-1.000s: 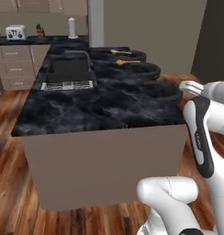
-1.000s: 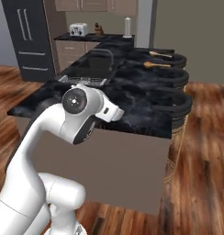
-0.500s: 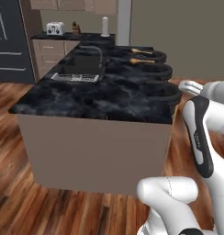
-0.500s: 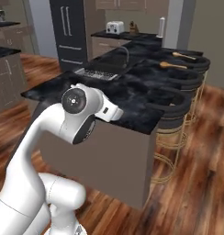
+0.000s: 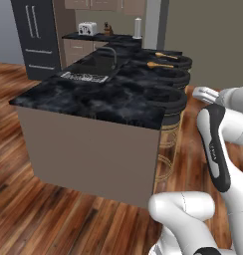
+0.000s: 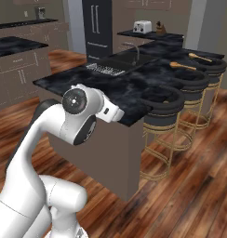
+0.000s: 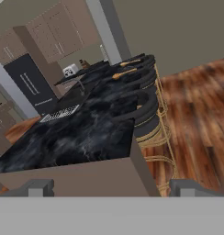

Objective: Pick up the metallic utensils from the counter and place them in the open drawer. Make sure not to pick up any wooden utensils.

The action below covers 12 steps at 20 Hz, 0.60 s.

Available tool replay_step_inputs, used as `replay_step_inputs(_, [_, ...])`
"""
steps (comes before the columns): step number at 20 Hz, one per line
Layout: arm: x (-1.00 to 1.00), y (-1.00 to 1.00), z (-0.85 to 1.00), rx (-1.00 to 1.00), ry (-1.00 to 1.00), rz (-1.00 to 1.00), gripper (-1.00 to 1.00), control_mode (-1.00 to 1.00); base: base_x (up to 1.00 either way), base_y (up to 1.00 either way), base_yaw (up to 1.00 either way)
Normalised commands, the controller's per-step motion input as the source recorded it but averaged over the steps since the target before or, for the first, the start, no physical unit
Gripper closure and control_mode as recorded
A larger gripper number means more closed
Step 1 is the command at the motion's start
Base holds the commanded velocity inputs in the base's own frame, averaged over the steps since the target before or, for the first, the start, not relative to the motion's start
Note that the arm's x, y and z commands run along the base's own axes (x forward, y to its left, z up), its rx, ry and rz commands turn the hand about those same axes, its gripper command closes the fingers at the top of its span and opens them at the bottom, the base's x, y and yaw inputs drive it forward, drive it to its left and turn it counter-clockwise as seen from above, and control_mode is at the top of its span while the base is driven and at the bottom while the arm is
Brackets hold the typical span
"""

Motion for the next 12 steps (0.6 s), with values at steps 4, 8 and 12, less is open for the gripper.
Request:
replay_step_inputs(4, [0.00,0.00,0.00,0.00,0.00,0.00,-1.00,1.00,-0.38,-1.00,0.34])
replay_step_inputs(8, [0.00,0.00,0.00,0.00,0.00,0.00,-1.00,1.00,0.14,-1.00,0.28])
replay_step_inputs(12, [0.00,0.00,0.00,0.00,0.00,0.00,-1.00,1.00,0.91,-1.00,0.24])
